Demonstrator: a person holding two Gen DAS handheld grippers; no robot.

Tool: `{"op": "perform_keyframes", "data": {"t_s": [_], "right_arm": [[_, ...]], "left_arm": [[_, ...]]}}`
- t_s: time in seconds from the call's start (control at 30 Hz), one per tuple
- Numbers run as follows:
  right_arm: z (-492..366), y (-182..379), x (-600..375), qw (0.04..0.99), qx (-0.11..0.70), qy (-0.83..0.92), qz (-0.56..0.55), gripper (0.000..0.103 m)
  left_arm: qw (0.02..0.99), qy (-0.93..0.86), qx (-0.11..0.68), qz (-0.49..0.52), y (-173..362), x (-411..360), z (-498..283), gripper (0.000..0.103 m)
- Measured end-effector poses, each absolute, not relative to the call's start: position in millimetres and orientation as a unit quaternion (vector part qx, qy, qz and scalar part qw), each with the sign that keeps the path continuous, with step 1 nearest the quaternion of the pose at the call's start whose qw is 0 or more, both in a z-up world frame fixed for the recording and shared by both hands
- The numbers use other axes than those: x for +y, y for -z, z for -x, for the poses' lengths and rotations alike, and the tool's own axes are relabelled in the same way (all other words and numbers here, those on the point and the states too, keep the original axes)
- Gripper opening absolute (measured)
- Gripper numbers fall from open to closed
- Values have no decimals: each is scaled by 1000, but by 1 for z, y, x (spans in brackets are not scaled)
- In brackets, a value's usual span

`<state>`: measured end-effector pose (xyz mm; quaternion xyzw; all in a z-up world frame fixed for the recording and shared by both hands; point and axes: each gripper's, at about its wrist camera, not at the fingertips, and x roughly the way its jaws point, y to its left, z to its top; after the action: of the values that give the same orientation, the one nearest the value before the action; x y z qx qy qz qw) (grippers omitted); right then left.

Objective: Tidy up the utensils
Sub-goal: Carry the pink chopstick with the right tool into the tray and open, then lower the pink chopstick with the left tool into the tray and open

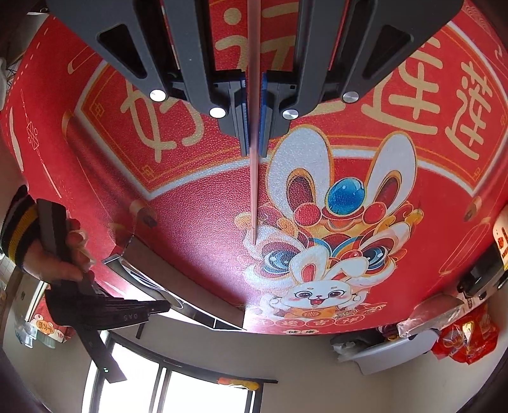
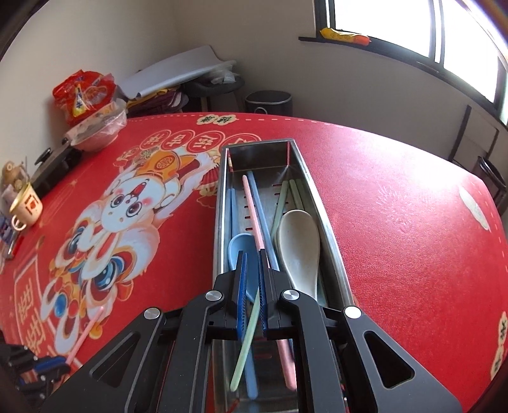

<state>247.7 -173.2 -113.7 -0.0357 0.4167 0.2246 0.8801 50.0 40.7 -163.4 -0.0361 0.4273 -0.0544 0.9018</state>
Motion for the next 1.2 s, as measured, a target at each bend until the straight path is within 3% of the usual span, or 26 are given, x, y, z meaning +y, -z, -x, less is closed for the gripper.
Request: {"op": "perform_keyframes", "data": {"t_s": [0.2, 0.23, 0.27, 0.33, 0.6, 0.7, 0.83, 0.93, 1.2], "right_arm": [[-205, 112, -199, 889, 398, -224, 14, 9], [-197, 114, -204, 891, 395, -223, 13, 16], [-191, 115, -209, 893, 392, -223, 11, 35], [-177, 119, -218, 900, 376, -220, 4, 56], [-151, 131, -250, 908, 350, -225, -43, 64], [-145, 125, -251, 916, 331, -224, -30, 74], [-139, 124, -250, 916, 326, -233, -31, 74], [-132, 121, -250, 924, 308, -224, -27, 87], [-130, 120, -253, 927, 300, -222, -31, 87]], "left_arm": [[902, 49, 428, 25, 163, 38, -50, 6], [902, 48, 428, 22, 163, 37, -50, 6], [902, 47, 428, 20, 163, 37, -50, 6], [902, 46, 428, 18, 163, 36, -50, 7], [902, 42, 429, 8, 163, 33, -50, 7], [903, 38, 429, -1, 163, 31, -50, 7], [903, 37, 429, -3, 163, 31, -50, 7], [903, 36, 429, -6, 163, 30, -50, 7], [903, 37, 428, 0, 163, 30, -49, 6]]}}
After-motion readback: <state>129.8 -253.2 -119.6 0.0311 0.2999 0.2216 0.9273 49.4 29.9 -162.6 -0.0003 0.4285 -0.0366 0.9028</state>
